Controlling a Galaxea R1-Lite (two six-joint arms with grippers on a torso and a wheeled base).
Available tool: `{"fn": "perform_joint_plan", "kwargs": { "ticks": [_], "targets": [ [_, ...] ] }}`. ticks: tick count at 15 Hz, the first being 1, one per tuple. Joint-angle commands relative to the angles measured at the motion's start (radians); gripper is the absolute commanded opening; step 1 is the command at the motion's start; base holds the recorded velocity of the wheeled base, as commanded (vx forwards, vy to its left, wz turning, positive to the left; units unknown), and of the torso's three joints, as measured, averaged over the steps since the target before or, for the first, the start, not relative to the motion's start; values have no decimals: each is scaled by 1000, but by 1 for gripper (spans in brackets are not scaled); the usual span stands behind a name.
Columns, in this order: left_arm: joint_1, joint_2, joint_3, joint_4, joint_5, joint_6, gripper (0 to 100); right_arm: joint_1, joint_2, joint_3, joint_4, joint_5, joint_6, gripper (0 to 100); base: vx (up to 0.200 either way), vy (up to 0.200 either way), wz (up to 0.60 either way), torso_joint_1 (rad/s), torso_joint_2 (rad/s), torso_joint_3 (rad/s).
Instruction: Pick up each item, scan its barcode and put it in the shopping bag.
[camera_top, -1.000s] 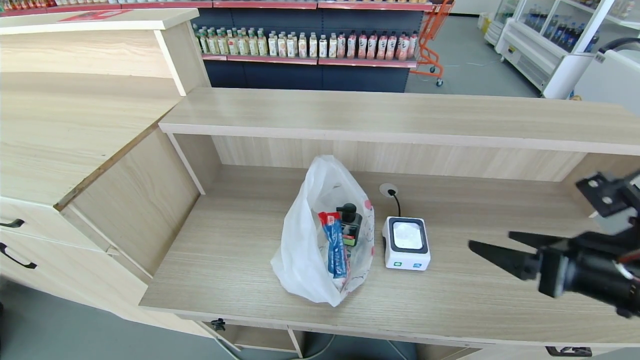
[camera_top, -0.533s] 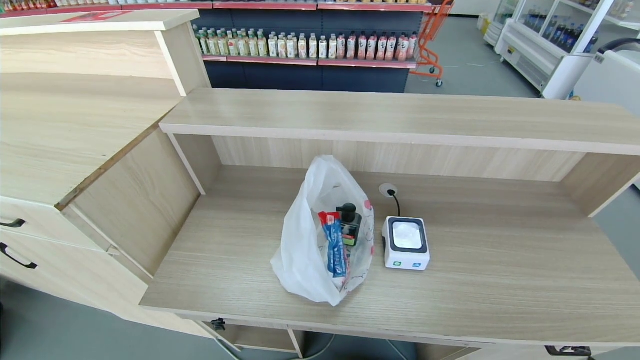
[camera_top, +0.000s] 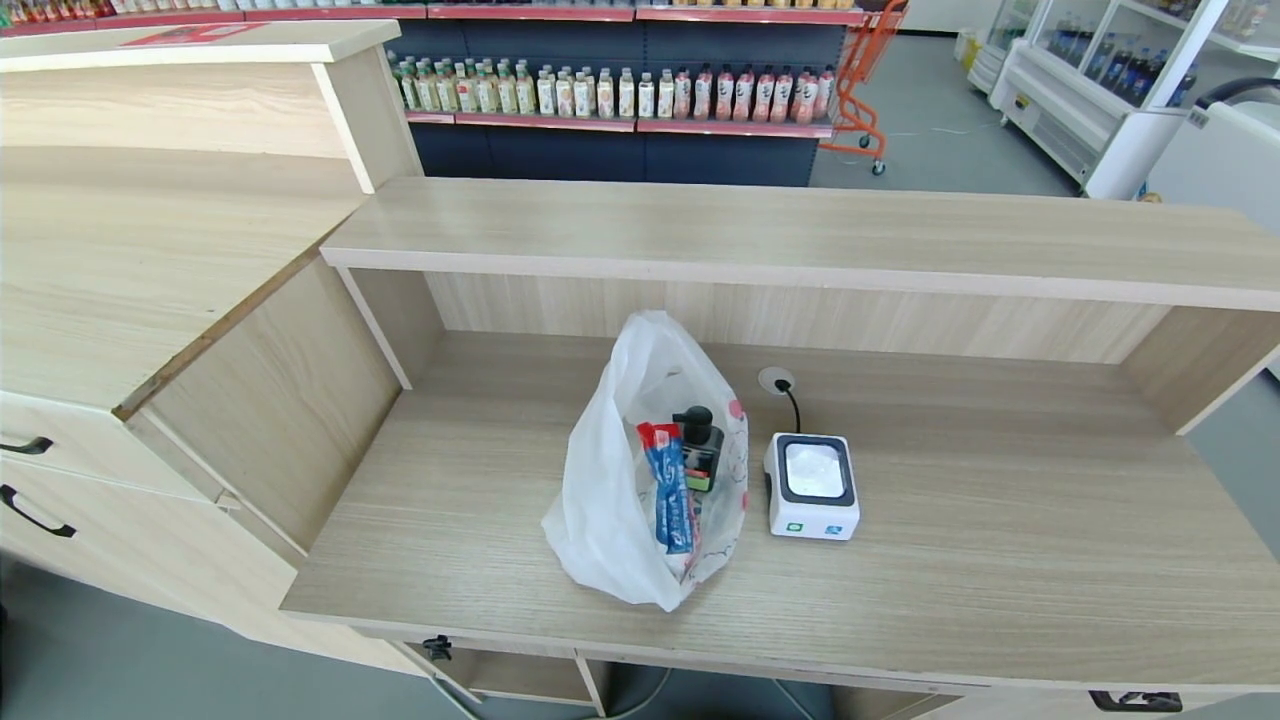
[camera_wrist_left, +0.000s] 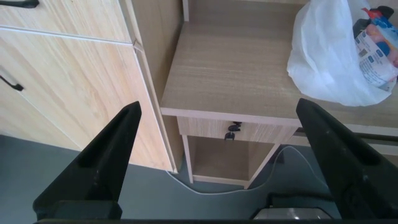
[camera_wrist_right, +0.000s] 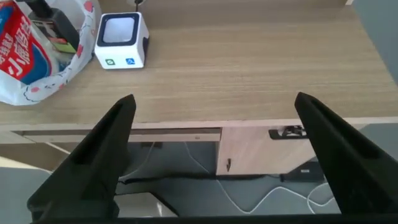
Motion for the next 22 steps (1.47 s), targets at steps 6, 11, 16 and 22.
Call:
{"fn": "perform_joint_plan", "kwargs": {
  "ticks": [6, 11, 16, 22],
  "targets": [
    [-1, 26, 0, 0, 0, -14, 100, 1, -22, 2, 9, 1, -2, 0, 0, 0, 0, 0, 0, 0],
    [1, 0, 0, 0, 0, 1, 100, 1, -22, 0, 9, -1, 0, 0, 0, 0, 0, 0, 0, 0],
    [-1, 0, 0, 0, 0, 5, 100, 1, -23, 0, 9, -1, 0, 0, 0, -200, 0, 7, 3, 0],
    [1, 0, 0, 0, 0, 5, 100, 1, -22, 2, 9, 1, 0, 0, 0, -167, 0, 3, 2, 3]
  ]
}}
